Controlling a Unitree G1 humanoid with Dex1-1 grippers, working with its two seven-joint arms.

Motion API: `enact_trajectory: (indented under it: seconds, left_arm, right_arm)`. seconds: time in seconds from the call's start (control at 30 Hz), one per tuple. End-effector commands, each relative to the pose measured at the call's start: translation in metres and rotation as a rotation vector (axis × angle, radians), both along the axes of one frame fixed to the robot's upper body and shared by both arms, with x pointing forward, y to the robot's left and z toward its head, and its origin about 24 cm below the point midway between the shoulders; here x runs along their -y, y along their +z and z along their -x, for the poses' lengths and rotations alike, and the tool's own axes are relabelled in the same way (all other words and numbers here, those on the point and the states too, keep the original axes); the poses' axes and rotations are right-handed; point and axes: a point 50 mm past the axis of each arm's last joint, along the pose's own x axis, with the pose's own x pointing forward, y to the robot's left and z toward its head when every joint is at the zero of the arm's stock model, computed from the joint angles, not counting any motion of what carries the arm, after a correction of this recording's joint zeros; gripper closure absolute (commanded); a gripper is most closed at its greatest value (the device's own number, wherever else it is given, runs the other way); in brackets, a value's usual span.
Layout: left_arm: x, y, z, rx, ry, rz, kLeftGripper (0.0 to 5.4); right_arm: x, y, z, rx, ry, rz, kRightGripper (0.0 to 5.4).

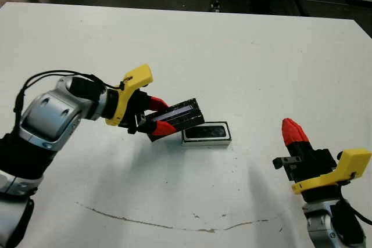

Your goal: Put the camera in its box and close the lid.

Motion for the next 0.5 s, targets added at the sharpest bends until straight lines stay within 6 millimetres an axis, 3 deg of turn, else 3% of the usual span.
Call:
enact_trajectory:
  seconds: [0.03,0.5]
  left_arm:
    - [-0.001,-0.011,0.003,-0.016,0.006,-0.013,2.24]
    - [0.007,-0.021,0.003,-0.016,0.030,-0.007,2.24]
  right_arm:
    - [0.001,-0.002,0.001,-0.011,-0.002,-0.001,5.40]
    - [0.000,-0.003,0.000,-0.019,-0.006,0.001,5.40]
